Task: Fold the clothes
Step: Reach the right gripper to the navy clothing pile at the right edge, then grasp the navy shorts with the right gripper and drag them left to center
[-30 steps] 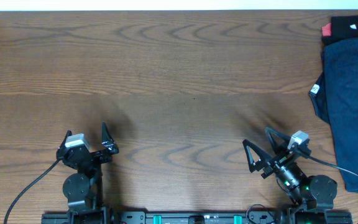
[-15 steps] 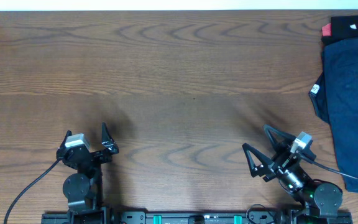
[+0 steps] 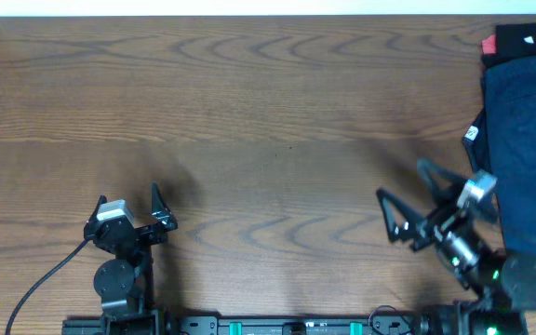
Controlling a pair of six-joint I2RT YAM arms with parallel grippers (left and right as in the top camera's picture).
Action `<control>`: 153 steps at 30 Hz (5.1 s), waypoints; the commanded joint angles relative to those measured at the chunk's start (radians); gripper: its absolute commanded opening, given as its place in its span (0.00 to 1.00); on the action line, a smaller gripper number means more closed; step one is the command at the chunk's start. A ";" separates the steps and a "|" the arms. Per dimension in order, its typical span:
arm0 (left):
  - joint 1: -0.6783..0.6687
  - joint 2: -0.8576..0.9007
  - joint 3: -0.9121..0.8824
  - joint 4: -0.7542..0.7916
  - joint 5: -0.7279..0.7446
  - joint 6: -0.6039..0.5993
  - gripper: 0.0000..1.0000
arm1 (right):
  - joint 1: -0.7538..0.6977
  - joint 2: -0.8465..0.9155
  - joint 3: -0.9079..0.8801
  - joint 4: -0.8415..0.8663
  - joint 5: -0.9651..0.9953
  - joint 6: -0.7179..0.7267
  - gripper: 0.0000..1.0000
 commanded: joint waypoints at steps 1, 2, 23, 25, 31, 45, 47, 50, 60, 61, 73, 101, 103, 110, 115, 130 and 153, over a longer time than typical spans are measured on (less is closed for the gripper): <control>0.004 0.003 -0.018 -0.040 -0.034 -0.005 0.98 | 0.009 0.159 0.155 -0.080 0.124 -0.163 0.99; 0.004 0.003 -0.018 -0.040 -0.034 -0.005 0.98 | 0.009 0.212 0.204 -0.121 0.176 -0.180 0.99; 0.004 0.003 -0.018 -0.040 -0.034 -0.005 0.98 | -0.043 1.204 0.957 -0.469 0.777 -0.424 0.99; 0.004 0.003 -0.018 -0.040 -0.034 -0.005 0.98 | -0.043 1.266 0.981 -0.447 0.906 -0.482 0.99; 0.004 0.003 -0.018 -0.040 -0.034 -0.005 0.98 | -0.045 1.526 1.118 -0.437 1.231 -0.646 0.99; 0.004 0.003 -0.018 -0.040 -0.034 -0.005 0.98 | -0.057 1.935 1.285 -0.368 1.503 -0.818 0.99; 0.004 0.003 -0.018 -0.040 -0.034 -0.005 0.98 | -0.065 1.965 1.285 -0.355 1.549 -0.822 0.99; 0.004 0.003 -0.018 -0.040 -0.034 -0.005 0.98 | -0.085 1.996 1.285 -0.349 1.577 -0.822 0.94; 0.004 0.003 -0.018 -0.040 -0.034 -0.005 0.98 | -0.145 2.003 1.285 -0.362 1.577 -0.821 0.55; 0.004 0.003 -0.018 -0.040 -0.034 -0.005 0.98 | -0.148 2.003 1.285 -0.362 1.577 -0.821 0.55; 0.004 0.003 -0.018 -0.040 -0.034 -0.005 0.98 | -0.143 2.003 1.285 -0.360 1.577 -0.789 0.26; 0.004 0.003 -0.018 -0.040 -0.034 -0.005 0.98 | -0.144 1.730 1.285 -0.526 1.415 -0.395 0.01; 0.004 0.003 -0.018 -0.040 -0.034 -0.005 0.98 | -0.144 1.729 1.285 -0.533 1.415 -0.395 0.01; 0.004 0.003 -0.018 -0.040 -0.034 -0.005 0.98 | -0.121 1.729 1.285 -0.572 1.286 -0.395 0.01; 0.004 0.003 -0.018 -0.040 -0.034 -0.005 0.98 | -0.048 1.730 1.285 -0.576 1.169 -0.360 0.01; 0.004 0.003 -0.018 -0.040 -0.034 -0.005 0.98 | 0.154 1.736 1.285 -0.551 1.212 -0.321 0.01; 0.004 0.003 -0.018 -0.040 -0.034 -0.005 0.98 | 0.234 1.736 1.285 -0.535 0.638 -0.283 0.02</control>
